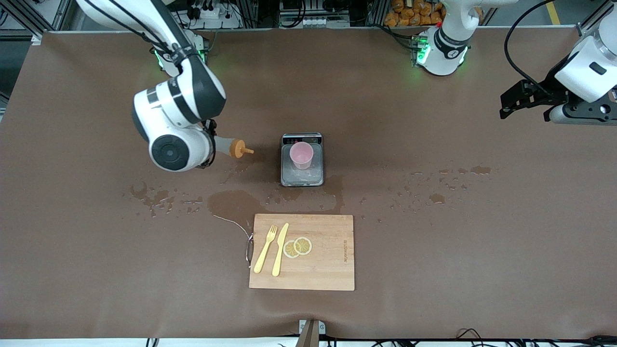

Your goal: Add sauce to pink cup with both arms

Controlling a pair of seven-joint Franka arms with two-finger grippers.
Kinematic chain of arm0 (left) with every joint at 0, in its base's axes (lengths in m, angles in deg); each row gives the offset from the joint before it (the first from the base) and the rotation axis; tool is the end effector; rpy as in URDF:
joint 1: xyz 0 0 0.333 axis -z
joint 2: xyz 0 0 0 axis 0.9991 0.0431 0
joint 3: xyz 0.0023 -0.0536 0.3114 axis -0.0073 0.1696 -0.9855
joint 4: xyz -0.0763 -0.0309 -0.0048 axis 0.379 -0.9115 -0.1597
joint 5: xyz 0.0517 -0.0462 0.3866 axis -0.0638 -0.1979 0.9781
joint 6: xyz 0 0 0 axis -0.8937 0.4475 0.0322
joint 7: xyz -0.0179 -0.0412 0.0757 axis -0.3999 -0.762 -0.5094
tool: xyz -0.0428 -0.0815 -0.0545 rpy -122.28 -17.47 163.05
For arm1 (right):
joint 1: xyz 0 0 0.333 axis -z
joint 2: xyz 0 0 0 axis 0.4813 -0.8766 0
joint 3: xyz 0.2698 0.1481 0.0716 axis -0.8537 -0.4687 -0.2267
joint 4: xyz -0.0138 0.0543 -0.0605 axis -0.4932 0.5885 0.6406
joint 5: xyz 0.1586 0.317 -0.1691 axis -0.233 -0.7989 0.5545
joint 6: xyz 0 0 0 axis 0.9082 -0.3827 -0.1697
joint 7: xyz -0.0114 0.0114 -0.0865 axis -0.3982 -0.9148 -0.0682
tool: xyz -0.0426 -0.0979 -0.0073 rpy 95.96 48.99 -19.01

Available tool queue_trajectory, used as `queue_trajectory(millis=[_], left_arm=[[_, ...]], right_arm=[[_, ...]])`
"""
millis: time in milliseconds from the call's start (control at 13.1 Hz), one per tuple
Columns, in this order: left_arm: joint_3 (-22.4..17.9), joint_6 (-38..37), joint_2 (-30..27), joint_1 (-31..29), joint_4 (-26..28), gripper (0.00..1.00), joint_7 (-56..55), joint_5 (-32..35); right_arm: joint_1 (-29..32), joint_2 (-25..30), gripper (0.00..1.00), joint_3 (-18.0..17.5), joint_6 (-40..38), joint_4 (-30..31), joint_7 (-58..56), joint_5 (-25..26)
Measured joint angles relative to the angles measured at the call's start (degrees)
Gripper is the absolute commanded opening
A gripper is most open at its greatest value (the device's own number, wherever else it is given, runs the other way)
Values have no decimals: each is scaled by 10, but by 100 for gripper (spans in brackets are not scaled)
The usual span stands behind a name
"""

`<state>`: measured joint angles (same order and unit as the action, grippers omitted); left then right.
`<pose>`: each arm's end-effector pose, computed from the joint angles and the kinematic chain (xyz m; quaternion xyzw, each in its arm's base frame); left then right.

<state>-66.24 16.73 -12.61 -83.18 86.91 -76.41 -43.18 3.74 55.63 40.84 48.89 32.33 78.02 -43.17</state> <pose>0.5292 -0.0817 0.6376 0.9994 -0.0318 -0.0064 0.0145 0.5333 0.2619 0.3604 0.5921 -0.7625 -0.0972 0.2422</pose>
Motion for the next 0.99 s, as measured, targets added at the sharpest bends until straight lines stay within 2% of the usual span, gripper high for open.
queue_trajectory(millis=[456,761,989], left_arm=[[1,0,0,0,0,100,0,0],[2,3,0,1,0,100,0,0],[2,9,1,1,0,100,0,0]], right_arm=[[-60,-19,47,0,-66,-29,89,39],[-91,-72,47,0,-109,-82,141,46],[-100,-130,47,0,-158,-150,169,49]])
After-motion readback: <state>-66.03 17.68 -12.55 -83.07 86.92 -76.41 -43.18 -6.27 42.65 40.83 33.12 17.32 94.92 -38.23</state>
